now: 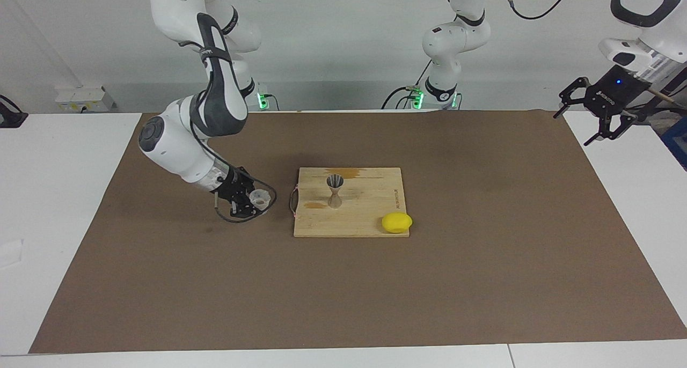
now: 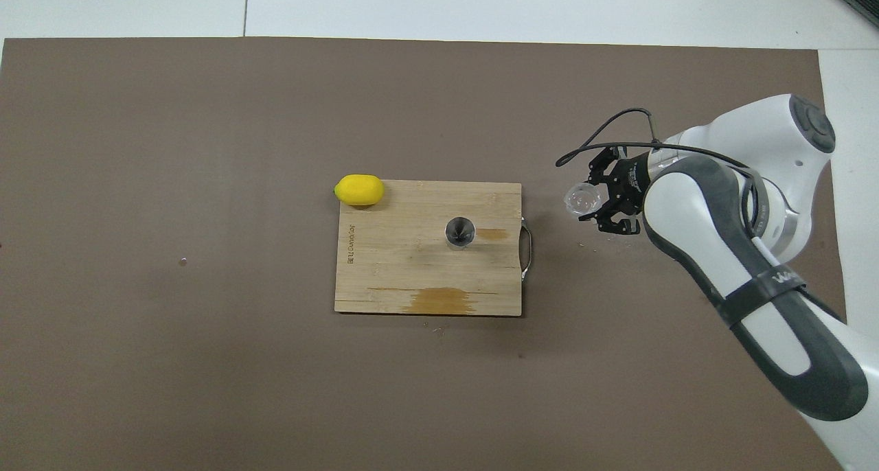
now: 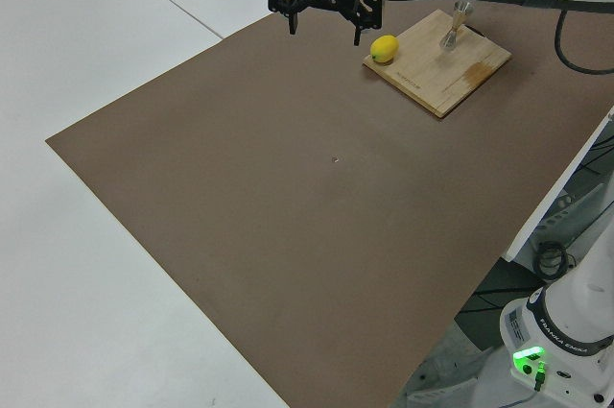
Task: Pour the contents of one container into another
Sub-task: 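Carry the clear glass with the right gripper over the metal cup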
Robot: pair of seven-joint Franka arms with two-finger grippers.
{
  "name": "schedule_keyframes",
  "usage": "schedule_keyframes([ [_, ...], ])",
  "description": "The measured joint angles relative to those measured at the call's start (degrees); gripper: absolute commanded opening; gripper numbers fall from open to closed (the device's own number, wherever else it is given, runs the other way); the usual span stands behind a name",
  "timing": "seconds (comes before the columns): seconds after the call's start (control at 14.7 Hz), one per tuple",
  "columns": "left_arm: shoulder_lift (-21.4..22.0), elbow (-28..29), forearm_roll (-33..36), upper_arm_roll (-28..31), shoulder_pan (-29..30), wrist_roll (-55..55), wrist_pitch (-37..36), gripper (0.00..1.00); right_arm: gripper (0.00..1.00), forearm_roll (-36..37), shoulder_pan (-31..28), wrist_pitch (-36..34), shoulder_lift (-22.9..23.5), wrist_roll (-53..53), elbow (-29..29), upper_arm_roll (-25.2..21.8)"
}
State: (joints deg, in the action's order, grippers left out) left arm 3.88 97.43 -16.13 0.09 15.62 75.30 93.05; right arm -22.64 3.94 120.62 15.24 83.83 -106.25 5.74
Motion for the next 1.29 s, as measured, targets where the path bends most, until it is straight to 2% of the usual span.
schedule_keyframes([
  [0.2, -0.02, 0.03, 0.72, -0.10, -0.02, -19.68, -1.23, 1.00, 0.00, 0.81, 3.10, 0.00, -0.70, 4.56, 1.20, -0.03],
  [0.47, 0.11, -0.01, 2.09, -0.57, -0.36, -45.58, -1.38, 1.00, 0.00, 6.13, 6.81, -0.04, -1.93, 11.68, 3.11, 0.02],
  [0.88, 0.72, -0.08, 10.73, -1.88, -1.31, -58.59, -1.72, 1.00, 0.00, 13.39, 12.73, -0.15, -2.59, 17.97, 4.30, 0.12],
  [1.09, 1.19, -0.15, 12.39, -2.17, -3.60, -67.86, -1.58, 1.00, 0.00, 16.70, 14.82, -0.34, -2.67, 19.06, 4.35, 0.25],
  [1.29, 1.31, -0.67, 12.59, -2.81, -6.02, -70.74, -0.66, 1.00, 0.00, 20.28, 16.37, -0.94, -2.83, 19.07, 4.42, 0.32],
])
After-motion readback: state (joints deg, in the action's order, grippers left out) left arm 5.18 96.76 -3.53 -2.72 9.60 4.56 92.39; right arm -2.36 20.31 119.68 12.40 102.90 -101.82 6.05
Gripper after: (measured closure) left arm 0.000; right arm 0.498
